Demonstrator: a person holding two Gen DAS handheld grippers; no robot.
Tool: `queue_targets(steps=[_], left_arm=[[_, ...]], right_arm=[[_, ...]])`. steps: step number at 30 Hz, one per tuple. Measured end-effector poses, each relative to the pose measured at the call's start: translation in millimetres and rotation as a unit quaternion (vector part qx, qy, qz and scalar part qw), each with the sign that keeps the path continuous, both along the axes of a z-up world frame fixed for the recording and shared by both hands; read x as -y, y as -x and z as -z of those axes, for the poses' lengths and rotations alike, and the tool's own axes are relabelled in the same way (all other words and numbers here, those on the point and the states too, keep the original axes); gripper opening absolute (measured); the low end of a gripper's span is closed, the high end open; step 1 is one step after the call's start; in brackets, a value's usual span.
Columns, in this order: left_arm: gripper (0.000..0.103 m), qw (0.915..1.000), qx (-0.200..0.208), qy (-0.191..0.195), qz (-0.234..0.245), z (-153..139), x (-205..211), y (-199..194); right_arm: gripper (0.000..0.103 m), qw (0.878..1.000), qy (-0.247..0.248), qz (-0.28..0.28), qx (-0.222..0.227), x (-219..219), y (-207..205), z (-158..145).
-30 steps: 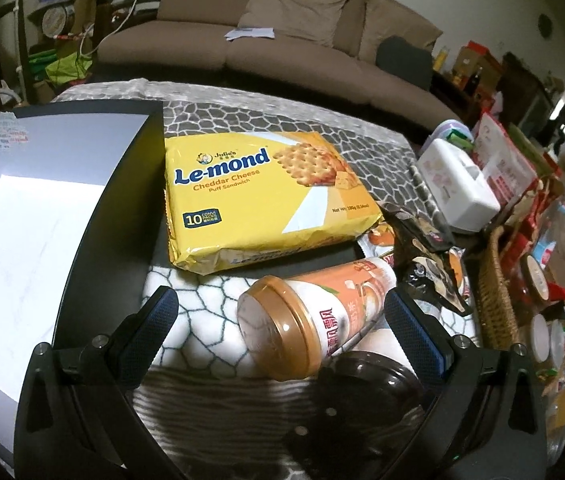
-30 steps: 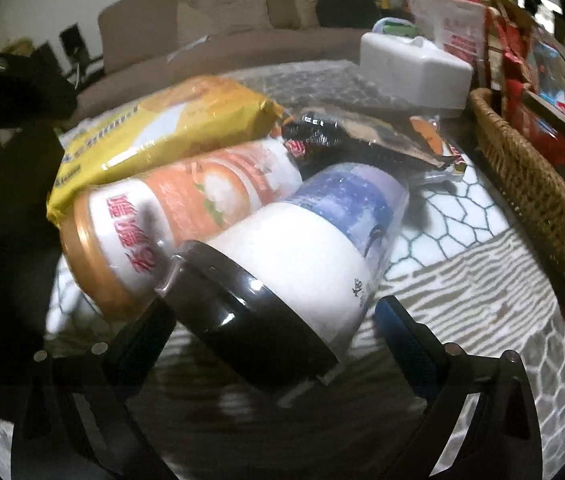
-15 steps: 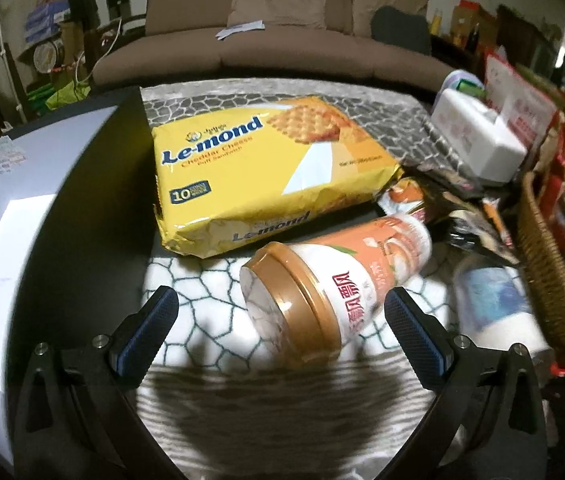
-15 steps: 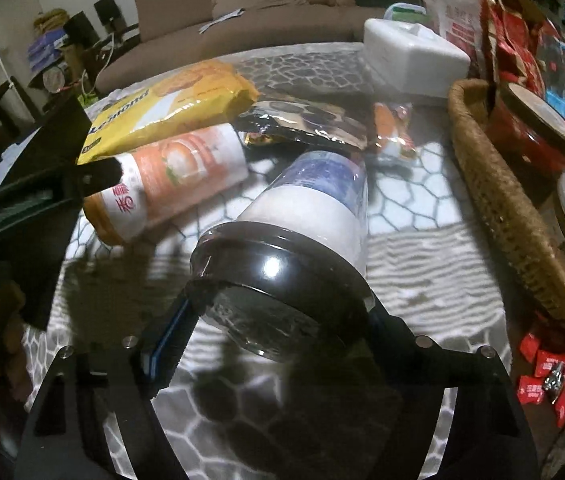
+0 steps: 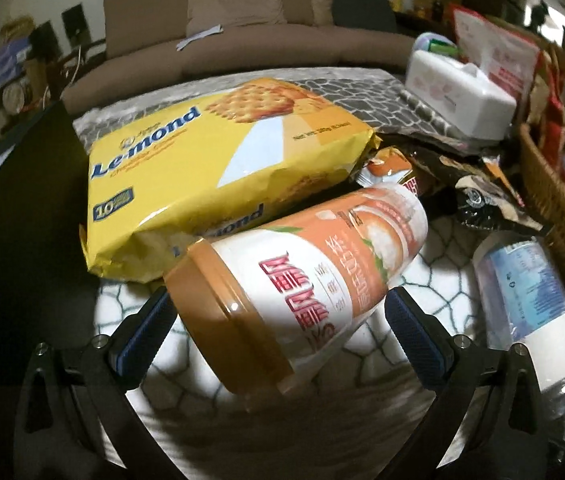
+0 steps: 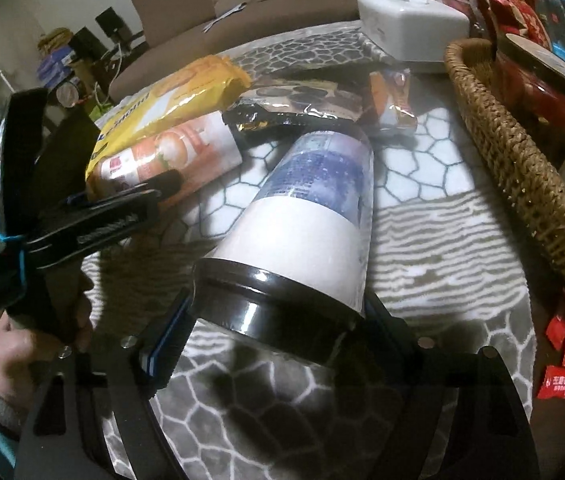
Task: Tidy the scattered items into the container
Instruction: 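Grasp the orange cup with the left tool while the right tool grasps the white-and-blue cup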
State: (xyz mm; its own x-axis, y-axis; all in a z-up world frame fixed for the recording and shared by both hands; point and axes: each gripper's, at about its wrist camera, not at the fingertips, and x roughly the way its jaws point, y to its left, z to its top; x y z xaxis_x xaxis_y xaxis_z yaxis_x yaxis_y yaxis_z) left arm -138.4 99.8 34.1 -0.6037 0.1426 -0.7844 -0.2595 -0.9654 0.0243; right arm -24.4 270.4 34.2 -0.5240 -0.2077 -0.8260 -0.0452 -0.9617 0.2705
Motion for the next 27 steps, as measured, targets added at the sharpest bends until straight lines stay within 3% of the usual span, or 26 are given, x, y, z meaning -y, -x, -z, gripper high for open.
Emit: queue_targets(steps=[4, 8, 12, 14, 17, 20, 24, 27], left_arm=[[0.100, 0.9996, -0.003, -0.028, -0.006, -1.4, 6.5, 0.4], [0.077, 0.9983, -0.007, -0.056, -0.017, -6.8, 17.8, -8.6], [0.063, 0.9967, 0.002, -0.081, -0.008, -11.8, 28.8, -19.7], [0.049, 0.9958, 0.008, -0.091, 0.000, -14.5, 33.6, -27.9], [0.041, 0.9933, 0.027, -0.109, 0.028, -15.6, 37.6, -43.9], [0.041, 0.9891, 0.049, -0.122, 0.066, -16.7, 29.2, -66.8], [0.042, 0.9898, 0.044, -0.104, 0.087, -26.3, 21.3, -93.4], [0.059, 0.9943, 0.010, -0.075, 0.075, -43.1, 23.9, -95.5]], right_arm=[[0.083, 1.000, 0.001, -0.006, -0.003, 0.3, 0.9, 1.1], [0.083, 1.000, 0.009, -0.007, -0.006, -5.0, -2.0, -0.4], [0.083, 1.000, 0.015, -0.012, -0.020, -6.7, -6.9, -6.0], [0.083, 0.999, 0.019, -0.020, -0.025, -6.1, -10.1, -8.9], [0.083, 0.999, 0.022, -0.038, -0.020, -1.4, -12.1, -9.0], [0.083, 0.998, 0.028, -0.054, -0.008, -0.1, -17.9, -9.1], [0.084, 0.998, 0.042, -0.050, 0.006, -11.3, -25.5, -9.4], [0.086, 0.998, 0.051, -0.035, 0.010, -20.7, -26.8, -11.9]])
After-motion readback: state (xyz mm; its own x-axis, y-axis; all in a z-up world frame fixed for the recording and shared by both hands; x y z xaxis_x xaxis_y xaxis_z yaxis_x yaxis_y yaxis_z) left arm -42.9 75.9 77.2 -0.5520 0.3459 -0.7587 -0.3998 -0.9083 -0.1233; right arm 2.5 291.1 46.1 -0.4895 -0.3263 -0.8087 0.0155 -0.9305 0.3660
